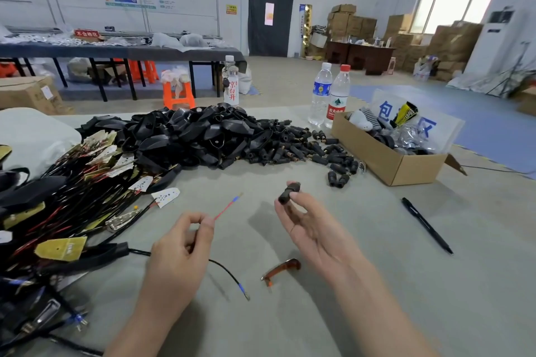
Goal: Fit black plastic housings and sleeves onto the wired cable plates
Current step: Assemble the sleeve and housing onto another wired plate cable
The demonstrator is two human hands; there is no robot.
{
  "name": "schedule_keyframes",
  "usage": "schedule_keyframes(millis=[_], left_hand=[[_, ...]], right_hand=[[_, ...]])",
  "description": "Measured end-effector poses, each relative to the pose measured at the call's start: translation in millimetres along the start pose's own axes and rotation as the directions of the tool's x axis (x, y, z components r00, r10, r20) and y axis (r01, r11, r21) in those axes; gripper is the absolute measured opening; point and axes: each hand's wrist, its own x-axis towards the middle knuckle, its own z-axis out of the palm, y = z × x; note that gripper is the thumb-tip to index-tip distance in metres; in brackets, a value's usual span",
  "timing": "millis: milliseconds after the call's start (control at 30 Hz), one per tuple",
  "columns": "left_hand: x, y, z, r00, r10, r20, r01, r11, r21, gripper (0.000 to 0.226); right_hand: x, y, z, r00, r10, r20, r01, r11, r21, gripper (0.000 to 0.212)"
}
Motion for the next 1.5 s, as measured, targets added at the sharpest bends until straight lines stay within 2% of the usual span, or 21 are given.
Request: schedule_keyframes(millis=[67, 233, 333, 500, 800, 867, 967, 1100, 1233, 1500], left_hand=[[-2.5, 6.0, 0.3, 0.996, 0.046, 0.072, -0.044, 0.999, -0.023, 0.031], [-2.9, 9.5, -0.5, 0.98, 0.116, 0.161, -0.121, 0.992, 0.024, 0.025], [-4.2, 10.2, 1.1, 0.98, 0.117, 0.164, -0.124, 0.992, 0.033, 0.019], [-4.7, 12.6, 0.8, 0.986, 0.101, 0.132, -0.104, 0.994, 0.016, 0.017], [-2.3, 10.2, 3.1, 0.988, 0.083, 0.129, -0.092, 0.994, 0.065, 0.013], [-2.8, 9.3, 3.3, 0.988, 0.082, 0.13, -0.091, 0.994, 0.064, 0.013], [-3.6, 8.5, 4.0, 0.986, 0.093, 0.139, -0.103, 0.992, 0.067, 0.019], [-2.2, 6.7, 3.3, 0.986, 0.101, 0.133, -0.109, 0.992, 0.056, 0.019], [-1.7, 5.3, 3.9, 0.989, 0.088, 0.122, -0.089, 0.996, 0.0, 0.008], [-4.3, 7.9, 2.8, 0.99, 0.066, 0.122, -0.054, 0.994, -0.095, 0.014]], right_hand=[[-0.4, 6.7, -2.9, 1.0, -0.005, -0.016, 0.006, 0.999, 0.039, 0.018], [5.5, 17.9, -5.1, 0.999, -0.027, -0.028, 0.026, 0.999, -0.046, 0.012], [5.3, 19.5, -7.3, 1.0, -0.017, 0.002, 0.017, 0.998, -0.053, 0.016], [4.8, 23.9, -8.5, 0.998, 0.002, 0.057, 0.004, 0.993, -0.114, 0.033], [5.2, 25.4, -10.1, 0.995, -0.01, 0.097, 0.025, 0.987, -0.159, 0.032], [6.2, 26.3, -10.6, 0.995, -0.042, 0.086, 0.06, 0.975, -0.213, 0.029], [6.3, 29.8, -10.2, 0.99, -0.097, 0.099, 0.127, 0.916, -0.381, 0.031], [2.3, 40.9, -8.4, 0.982, 0.013, 0.188, 0.085, 0.862, -0.5, 0.028], [-0.4, 46.6, -5.4, 0.98, 0.077, 0.184, 0.016, 0.89, -0.455, 0.031], [-1.7, 58.2, -5.0, 0.968, 0.159, 0.193, -0.11, 0.964, -0.243, 0.039]])
